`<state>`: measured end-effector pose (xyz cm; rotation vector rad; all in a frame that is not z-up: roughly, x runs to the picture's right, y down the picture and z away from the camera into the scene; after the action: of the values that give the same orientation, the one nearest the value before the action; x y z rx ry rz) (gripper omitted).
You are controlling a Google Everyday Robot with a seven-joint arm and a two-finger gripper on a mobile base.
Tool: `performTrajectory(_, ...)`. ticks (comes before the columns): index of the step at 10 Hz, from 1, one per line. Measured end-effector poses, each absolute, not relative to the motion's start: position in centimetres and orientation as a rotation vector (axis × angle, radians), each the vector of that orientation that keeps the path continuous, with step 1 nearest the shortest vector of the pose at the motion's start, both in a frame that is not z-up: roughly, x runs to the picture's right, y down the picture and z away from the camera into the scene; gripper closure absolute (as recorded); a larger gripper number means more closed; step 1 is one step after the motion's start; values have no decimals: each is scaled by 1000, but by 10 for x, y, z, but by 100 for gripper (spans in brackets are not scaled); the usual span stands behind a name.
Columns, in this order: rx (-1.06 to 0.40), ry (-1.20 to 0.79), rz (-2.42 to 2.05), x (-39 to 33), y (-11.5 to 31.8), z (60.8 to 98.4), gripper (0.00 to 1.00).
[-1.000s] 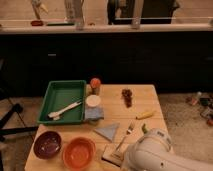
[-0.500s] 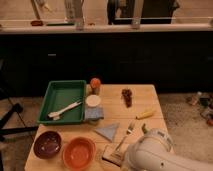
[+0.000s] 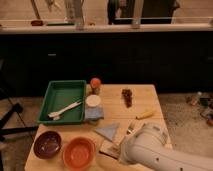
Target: Place eraser in red bowl
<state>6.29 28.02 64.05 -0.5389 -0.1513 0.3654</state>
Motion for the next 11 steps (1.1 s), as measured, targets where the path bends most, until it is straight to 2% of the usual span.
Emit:
performTrajectory(4, -490, -196, 244, 19, 255, 639, 100)
performTrajectory(11, -473, -232, 22, -52, 245, 655, 100)
